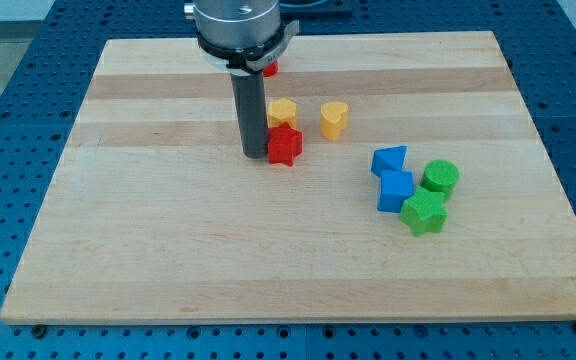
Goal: Push the red circle towards the yellow blocks
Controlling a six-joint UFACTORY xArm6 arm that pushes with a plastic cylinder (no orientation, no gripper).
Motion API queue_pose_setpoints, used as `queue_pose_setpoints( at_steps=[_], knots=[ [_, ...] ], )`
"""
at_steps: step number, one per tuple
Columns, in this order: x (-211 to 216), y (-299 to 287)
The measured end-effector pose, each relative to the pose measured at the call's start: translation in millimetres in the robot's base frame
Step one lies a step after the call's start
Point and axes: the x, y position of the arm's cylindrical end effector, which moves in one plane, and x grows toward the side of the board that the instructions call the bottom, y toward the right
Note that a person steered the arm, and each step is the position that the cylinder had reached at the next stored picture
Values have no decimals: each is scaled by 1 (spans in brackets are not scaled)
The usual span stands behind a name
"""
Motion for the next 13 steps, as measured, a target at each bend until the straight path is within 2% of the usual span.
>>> queue_pose_setpoints(
  at_steps=[2,3,4,6,8,9,11,13],
  knots=[
    [1,0],
    [-2,-18],
    [-37,-68],
    [-136,-97],
    [-211,-65],
    [-228,-40],
    [-218,-3],
    [-181,12]
  ],
)
